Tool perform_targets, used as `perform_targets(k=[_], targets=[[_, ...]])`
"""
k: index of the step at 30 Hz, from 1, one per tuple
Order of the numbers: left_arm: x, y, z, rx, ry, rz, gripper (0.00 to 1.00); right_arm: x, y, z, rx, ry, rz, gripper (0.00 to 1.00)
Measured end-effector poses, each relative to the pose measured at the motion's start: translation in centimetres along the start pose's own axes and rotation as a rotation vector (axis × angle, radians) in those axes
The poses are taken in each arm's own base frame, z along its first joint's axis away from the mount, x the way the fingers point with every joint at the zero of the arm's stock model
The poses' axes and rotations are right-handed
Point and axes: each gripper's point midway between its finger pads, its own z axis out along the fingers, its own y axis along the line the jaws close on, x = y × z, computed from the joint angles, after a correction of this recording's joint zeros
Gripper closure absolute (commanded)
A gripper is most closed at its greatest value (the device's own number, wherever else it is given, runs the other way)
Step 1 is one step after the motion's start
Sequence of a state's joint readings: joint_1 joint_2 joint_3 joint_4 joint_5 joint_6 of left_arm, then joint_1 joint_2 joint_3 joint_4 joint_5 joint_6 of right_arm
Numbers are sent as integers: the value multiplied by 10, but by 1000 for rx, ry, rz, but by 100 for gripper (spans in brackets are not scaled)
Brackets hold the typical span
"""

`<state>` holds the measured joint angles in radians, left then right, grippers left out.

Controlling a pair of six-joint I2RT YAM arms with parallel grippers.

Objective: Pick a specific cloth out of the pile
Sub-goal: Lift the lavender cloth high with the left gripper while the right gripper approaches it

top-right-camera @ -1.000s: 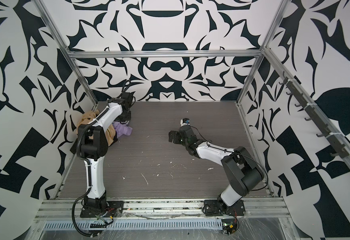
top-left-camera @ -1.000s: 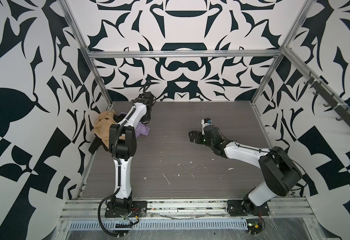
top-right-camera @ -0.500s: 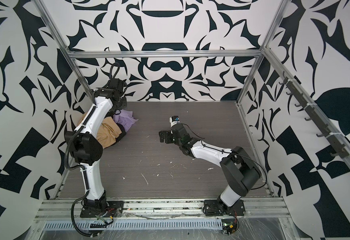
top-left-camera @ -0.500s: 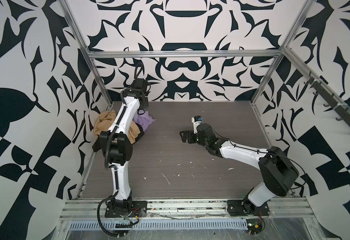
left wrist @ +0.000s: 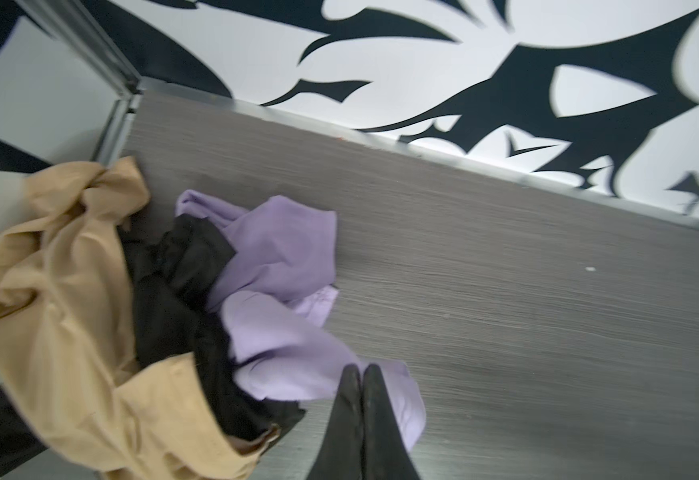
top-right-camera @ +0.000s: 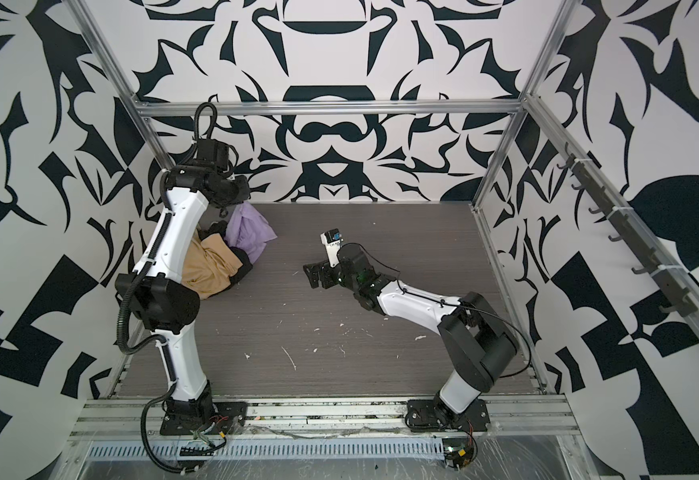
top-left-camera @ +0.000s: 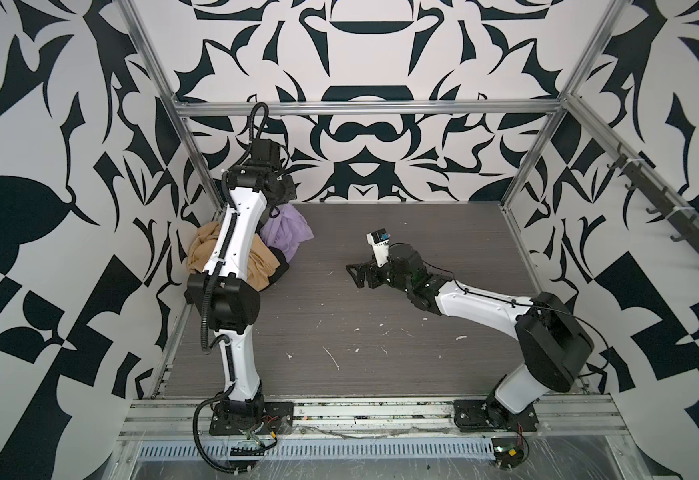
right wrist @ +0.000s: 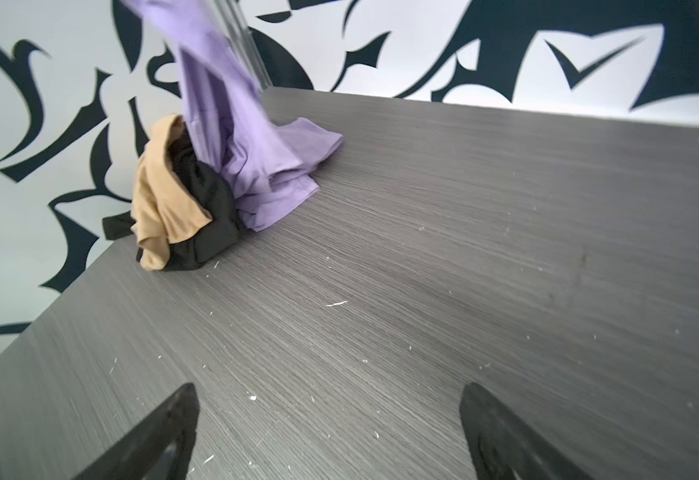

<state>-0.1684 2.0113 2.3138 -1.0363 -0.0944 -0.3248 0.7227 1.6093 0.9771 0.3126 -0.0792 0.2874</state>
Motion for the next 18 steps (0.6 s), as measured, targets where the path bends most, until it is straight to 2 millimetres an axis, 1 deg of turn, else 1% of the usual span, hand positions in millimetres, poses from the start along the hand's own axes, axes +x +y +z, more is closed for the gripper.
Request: perform_targets(k=[5,7,13,18], targets=[[-22,-23,-26,121,-62,-17,100,-18,10,-10,-33,-53,-80,0],[-27,-32,-36,173,-81,-28,100,-25,14,-14,-47,-74,-104,0],[-35,-59,-60,338,-96,-53,100,-34,22,-17,-85,-101,-143,0],[-45,-72,-79,414,-128,-51,100,-45,30,-20,-115,-121,-155,0]])
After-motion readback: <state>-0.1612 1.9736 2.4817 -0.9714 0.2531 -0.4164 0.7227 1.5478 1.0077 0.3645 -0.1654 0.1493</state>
